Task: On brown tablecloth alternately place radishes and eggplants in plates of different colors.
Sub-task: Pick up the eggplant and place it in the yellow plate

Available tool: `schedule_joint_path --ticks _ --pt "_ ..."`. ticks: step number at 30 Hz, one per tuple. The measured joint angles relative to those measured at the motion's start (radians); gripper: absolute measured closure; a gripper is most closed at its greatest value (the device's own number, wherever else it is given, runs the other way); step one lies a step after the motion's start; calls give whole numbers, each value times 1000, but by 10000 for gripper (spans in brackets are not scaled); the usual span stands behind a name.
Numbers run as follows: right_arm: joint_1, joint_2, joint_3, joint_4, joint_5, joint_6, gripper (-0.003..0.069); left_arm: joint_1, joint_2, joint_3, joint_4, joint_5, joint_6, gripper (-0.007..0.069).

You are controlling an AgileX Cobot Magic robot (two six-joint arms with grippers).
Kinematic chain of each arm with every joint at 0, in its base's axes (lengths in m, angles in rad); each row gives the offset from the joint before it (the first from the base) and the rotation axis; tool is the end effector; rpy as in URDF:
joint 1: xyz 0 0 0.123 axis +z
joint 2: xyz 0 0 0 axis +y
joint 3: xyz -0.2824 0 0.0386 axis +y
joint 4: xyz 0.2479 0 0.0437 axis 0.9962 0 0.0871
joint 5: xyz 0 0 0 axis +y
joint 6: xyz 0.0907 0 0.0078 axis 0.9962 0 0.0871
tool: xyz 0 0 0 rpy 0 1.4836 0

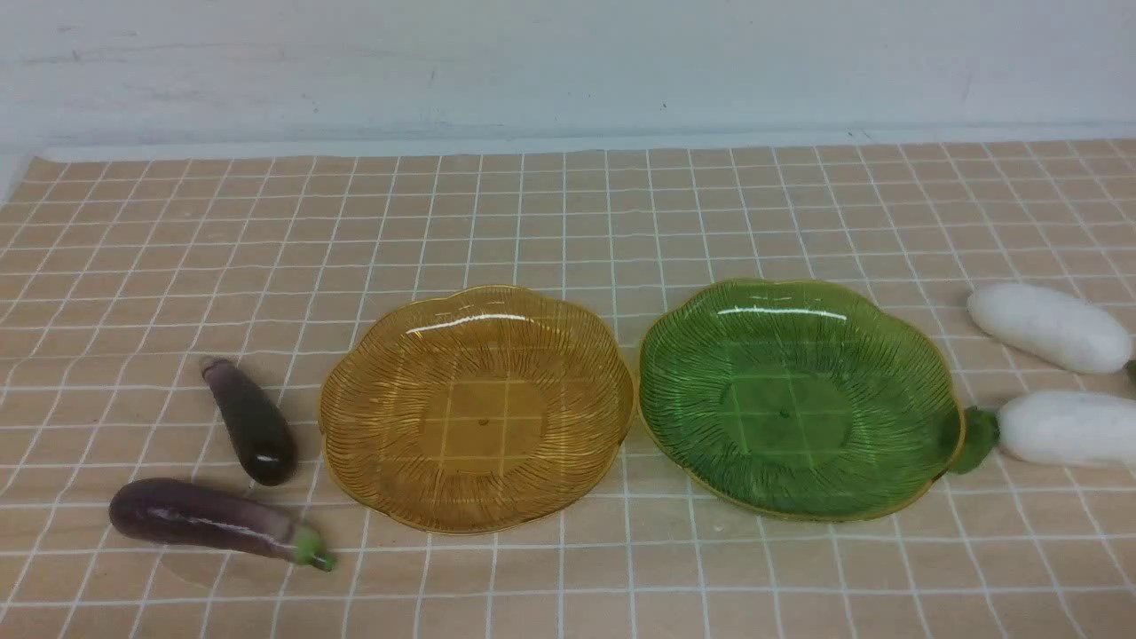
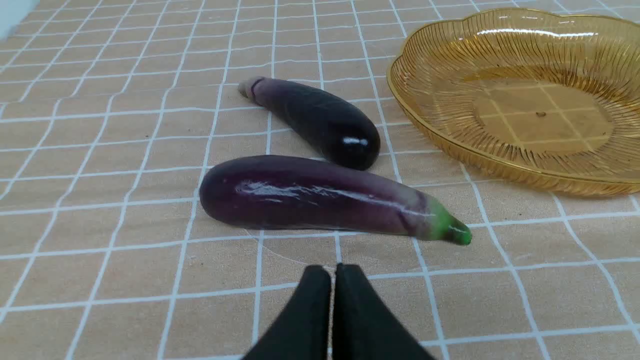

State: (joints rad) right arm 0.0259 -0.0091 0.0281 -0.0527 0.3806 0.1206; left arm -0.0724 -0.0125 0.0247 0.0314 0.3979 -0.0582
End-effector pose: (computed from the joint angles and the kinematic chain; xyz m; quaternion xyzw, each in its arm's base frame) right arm 0.0526 -0.0004 0.1700 0.0243 0.8080 0.0208 0.5883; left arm 0.0518 -0.0026 0.1697 0.0140 0.8114 -0.0248 0.5838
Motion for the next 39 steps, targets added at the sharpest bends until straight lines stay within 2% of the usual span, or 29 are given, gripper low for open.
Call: schedule_joint_path --ticks 39 --pt "0 0 0 0 0 13 674 0 0 0 0 0 0 627"
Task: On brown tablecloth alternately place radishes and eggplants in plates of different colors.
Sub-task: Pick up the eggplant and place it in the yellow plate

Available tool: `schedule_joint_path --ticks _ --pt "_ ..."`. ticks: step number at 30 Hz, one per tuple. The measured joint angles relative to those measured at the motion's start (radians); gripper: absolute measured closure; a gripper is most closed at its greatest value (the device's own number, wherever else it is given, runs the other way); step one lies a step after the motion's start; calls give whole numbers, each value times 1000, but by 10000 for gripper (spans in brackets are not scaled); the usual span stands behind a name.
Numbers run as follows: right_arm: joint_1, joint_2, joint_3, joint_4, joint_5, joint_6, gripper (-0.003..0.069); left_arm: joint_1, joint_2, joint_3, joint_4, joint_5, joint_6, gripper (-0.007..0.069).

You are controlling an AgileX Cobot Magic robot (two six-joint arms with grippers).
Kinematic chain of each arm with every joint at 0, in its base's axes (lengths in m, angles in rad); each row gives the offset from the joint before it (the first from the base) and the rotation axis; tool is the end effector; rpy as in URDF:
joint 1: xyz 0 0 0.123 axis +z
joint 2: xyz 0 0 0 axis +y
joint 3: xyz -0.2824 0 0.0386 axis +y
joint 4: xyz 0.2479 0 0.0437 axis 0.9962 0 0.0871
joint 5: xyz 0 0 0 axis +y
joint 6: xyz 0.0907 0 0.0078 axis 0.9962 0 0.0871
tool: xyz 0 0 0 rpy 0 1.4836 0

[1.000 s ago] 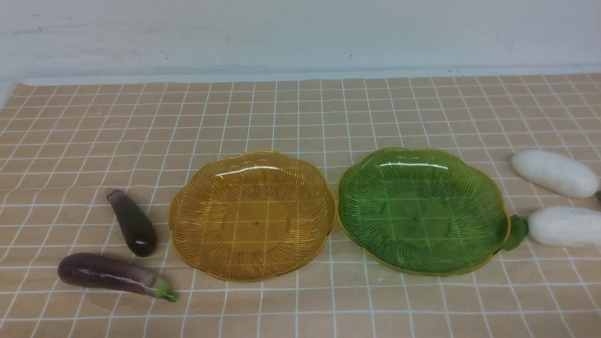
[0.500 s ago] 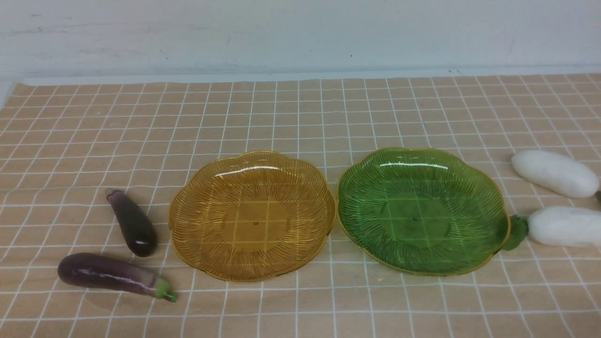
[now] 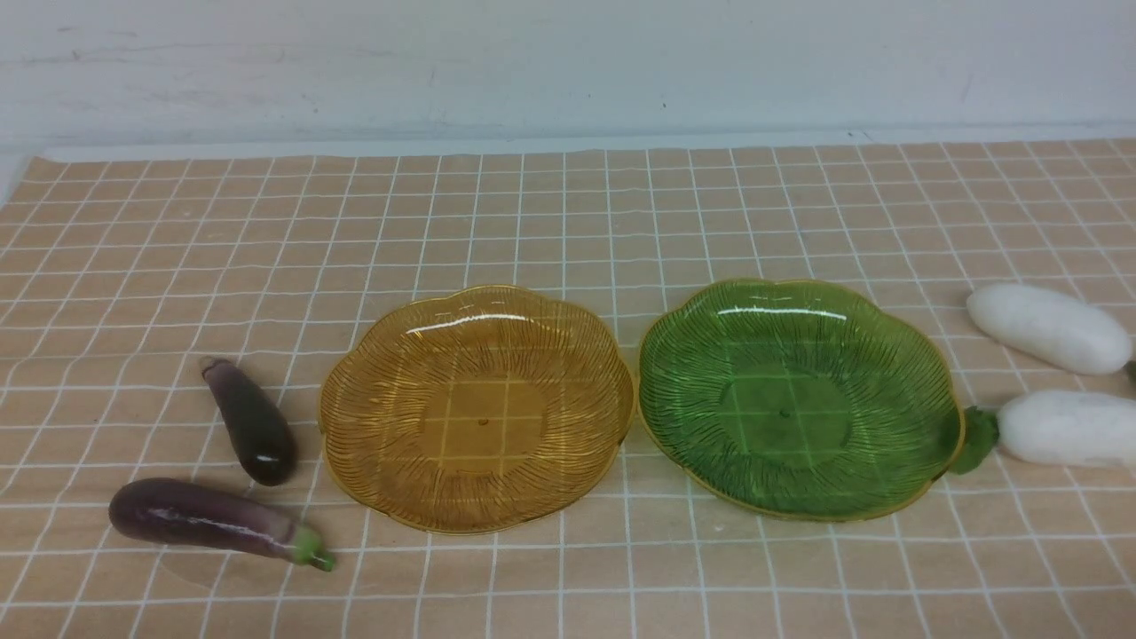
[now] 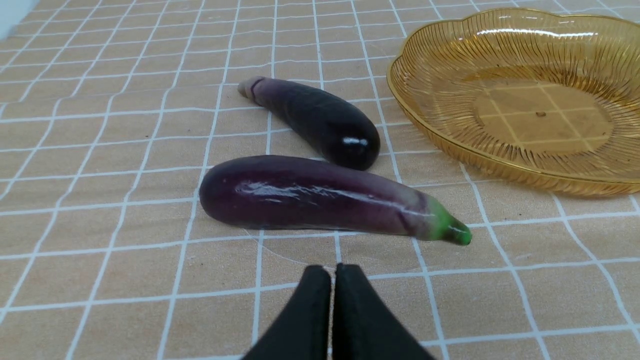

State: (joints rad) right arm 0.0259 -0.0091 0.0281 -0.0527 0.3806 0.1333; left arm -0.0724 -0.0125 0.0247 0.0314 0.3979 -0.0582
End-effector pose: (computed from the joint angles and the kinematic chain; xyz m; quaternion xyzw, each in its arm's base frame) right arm 0.0526 -0.0004 0.1700 0.0294 0.8078 0.0245 0.5882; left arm 0.0518 -0.0026 0.1697 0.0140 0.8114 -0.0248 0.5838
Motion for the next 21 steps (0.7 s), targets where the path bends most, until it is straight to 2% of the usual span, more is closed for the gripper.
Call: schedule_joint_path --ticks 7,9,11,12,15,17,21 --pt "0 0 0 2 0 3 674 0 0 1 -2 -4 -1 627" --pt "0 0 0 74 0 43 674 0 0 2 -31 -16 -26 627" --pt "0 0 0 213 0 126 674 0 0 3 -166 -18 -124 627" --pt "0 0 0 319 0 166 674 0 0 3 -277 -18 -204 627" --pt "0 0 0 520 0 221 674 0 0 3 -613 -18 -396 627" --pt "0 0 0 579 -2 226 674 0 0 3 -728 -19 -454 627" --pt "0 0 1 610 -31 212 674 0 0 3 -813 -121 -435 627"
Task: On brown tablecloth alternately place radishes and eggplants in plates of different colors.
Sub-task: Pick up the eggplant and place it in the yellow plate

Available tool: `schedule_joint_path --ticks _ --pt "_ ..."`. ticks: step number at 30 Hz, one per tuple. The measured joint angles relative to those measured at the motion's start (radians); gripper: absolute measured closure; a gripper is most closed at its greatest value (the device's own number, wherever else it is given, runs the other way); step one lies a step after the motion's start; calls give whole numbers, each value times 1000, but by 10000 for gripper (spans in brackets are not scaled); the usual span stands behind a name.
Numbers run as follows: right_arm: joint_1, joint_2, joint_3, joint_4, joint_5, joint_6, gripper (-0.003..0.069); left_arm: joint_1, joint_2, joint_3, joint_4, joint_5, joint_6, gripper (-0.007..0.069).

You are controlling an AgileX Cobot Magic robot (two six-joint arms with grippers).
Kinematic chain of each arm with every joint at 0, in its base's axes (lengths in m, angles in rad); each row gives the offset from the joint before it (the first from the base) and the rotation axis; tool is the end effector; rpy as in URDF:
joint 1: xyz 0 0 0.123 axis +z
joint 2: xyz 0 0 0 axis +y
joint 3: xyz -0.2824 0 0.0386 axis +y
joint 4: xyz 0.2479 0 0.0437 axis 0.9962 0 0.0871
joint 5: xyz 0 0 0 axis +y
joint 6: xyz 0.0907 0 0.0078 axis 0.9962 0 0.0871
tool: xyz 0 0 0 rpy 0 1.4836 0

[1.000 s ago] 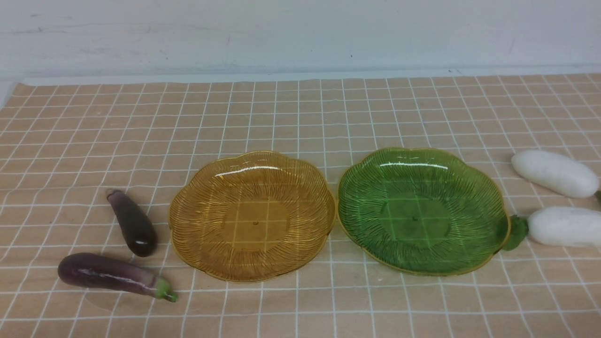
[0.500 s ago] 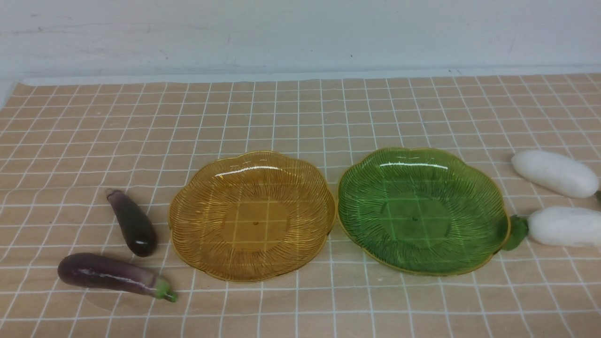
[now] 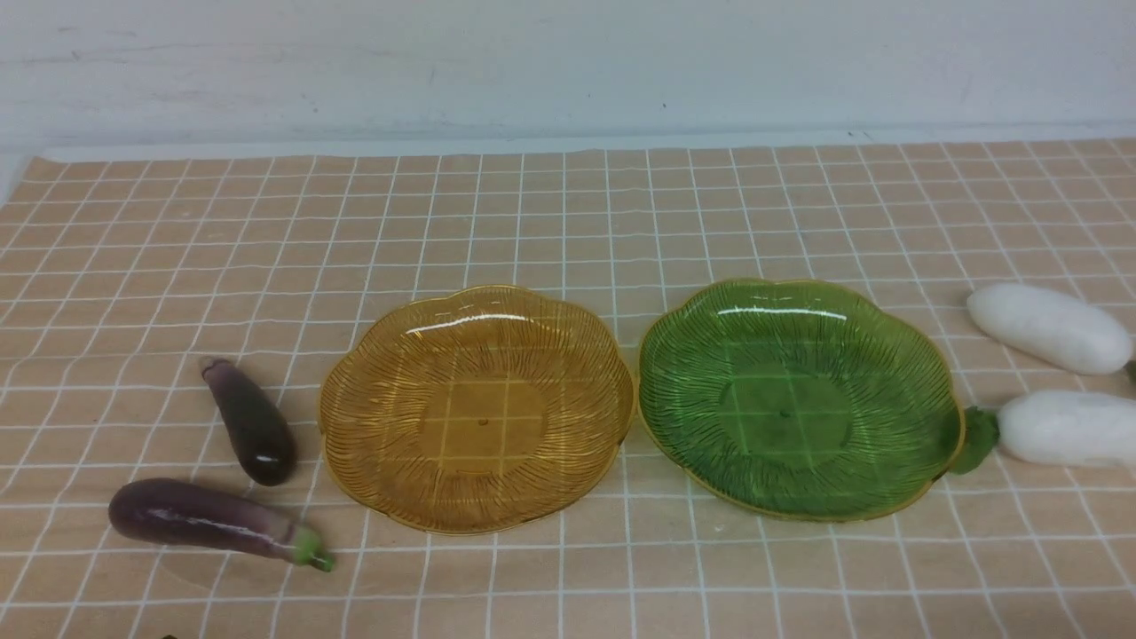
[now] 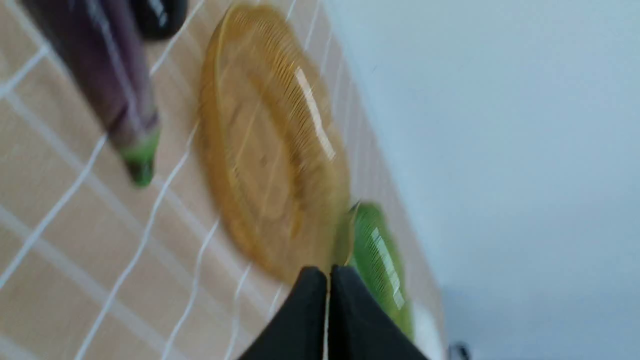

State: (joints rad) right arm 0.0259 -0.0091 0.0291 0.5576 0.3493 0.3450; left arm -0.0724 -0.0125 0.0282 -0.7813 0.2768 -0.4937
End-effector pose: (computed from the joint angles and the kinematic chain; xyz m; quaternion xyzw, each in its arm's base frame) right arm 0.0526 0.0179 0.1770 0.2704 0.7350 0.3332 0.5251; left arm 0.0529 -0.0215 0.1864 -0.3637 0.6558 -0.4624 0.4731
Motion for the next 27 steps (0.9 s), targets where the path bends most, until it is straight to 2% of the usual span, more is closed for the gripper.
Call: schedule_joint_path --ticks 4,7,10,12,14,16,18,21,25,27 --pt "0 0 -74 5 13 -120 674 0 0 -11 -55 -88 68 627" --pt "0 16 -222 -10 45 -251 674 0 28 -129 -59 -69 198 627" --pt "0 121 -383 -62 157 -364 674 0 231 -314 -22 108 356 627" --pt "0 221 -464 -101 273 -405 674 0 430 -397 52 336 428 627" --pt "0 324 -502 -133 396 -421 674 0 617 -449 159 478 460 627" --pt "0 399 -511 -156 456 -429 674 0 755 -491 259 539 459 624" --pt "0 473 -514 -197 496 -444 674 0 936 -572 424 551 409 599" --pt "0 527 -514 -256 538 -473 674 0 1105 -675 618 547 254 520" --pt "0 529 -514 -273 558 -481 674 0 1293 -802 836 550 15 337" --pt "0 529 -514 -278 560 -481 674 0 1372 -847 892 549 -93 246"
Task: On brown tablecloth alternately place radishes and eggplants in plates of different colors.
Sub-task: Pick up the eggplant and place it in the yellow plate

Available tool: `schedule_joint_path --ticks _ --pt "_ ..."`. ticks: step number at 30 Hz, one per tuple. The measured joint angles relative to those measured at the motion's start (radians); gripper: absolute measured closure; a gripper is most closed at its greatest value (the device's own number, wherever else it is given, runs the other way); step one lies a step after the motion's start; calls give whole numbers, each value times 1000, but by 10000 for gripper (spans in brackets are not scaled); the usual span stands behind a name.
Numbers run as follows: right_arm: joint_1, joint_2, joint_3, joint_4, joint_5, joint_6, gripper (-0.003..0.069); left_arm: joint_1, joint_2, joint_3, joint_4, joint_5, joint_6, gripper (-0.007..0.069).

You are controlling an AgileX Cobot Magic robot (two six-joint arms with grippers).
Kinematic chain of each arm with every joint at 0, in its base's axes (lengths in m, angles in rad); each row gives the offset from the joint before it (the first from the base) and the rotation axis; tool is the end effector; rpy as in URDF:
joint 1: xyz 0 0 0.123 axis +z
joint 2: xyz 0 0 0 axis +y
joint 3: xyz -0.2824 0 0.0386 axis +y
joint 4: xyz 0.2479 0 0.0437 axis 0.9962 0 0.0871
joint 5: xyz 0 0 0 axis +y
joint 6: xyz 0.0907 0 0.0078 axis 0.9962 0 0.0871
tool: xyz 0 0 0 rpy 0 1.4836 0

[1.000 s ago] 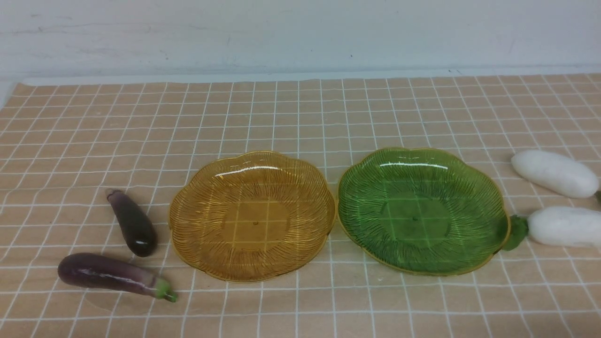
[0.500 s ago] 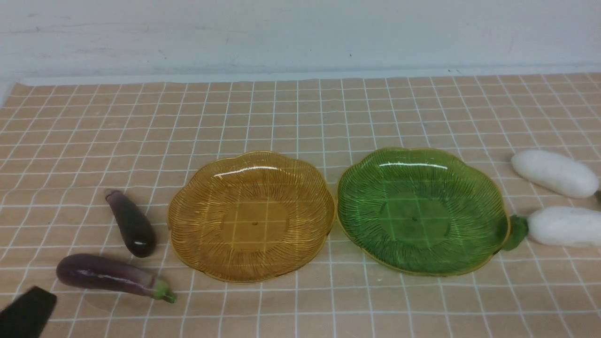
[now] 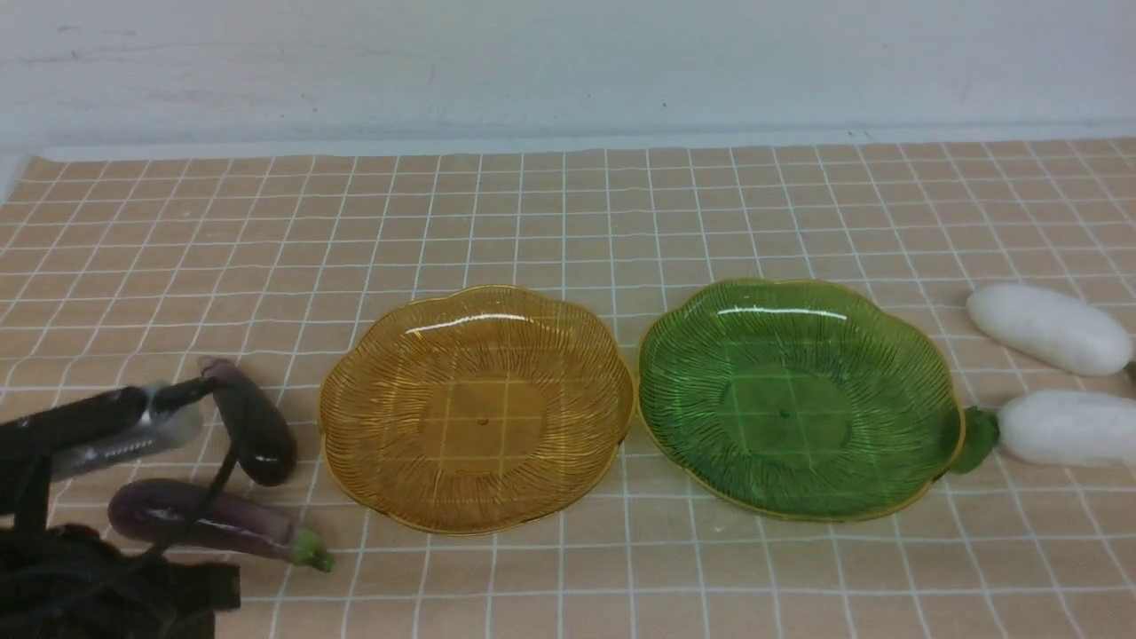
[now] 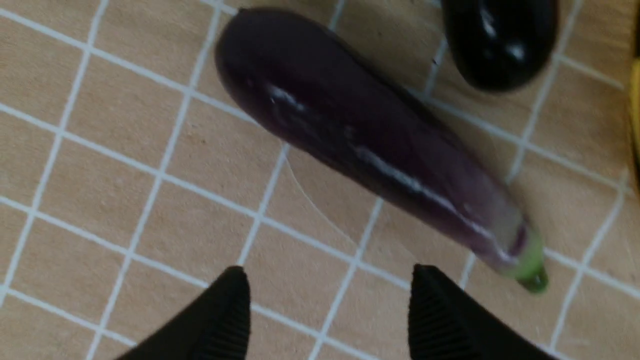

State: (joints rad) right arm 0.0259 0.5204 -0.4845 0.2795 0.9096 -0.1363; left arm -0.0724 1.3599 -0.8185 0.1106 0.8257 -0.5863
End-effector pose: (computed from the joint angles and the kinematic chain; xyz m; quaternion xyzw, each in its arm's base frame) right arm 0.0822 0.0220 0.2655 -0.0335 0.9284 0.1136 0.3522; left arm 0.2397 -0.0100 0.2300 -0.2209 0.9634 -0.0036 0.1517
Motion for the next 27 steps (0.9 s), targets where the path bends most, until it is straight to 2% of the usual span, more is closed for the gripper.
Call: schedule_joint_path --ticks 3,5,12,17,19,20,23,27 --pt "0 0 0 -3 0 0 674 0 93 -44 35 -12 -105 137" --pt "0 0 0 -6 0 0 674 0 150 -59 38 -34 -149 99" --pt "0 0 0 -6 0 0 674 0 306 -80 41 -217 -186 89" --pt "0 0 0 -6 0 0 674 -2 391 -78 45 -216 -190 89" --pt "0 0 0 -6 0 0 674 -2 394 -79 47 -220 -179 113" --pt "0 0 0 -6 0 0 674 -2 394 -81 47 -220 -156 150" --pt "0 0 0 -6 0 0 674 -2 393 -104 46 -137 -65 319" --pt "0 0 0 -6 0 0 674 -2 360 -160 38 31 37 369"
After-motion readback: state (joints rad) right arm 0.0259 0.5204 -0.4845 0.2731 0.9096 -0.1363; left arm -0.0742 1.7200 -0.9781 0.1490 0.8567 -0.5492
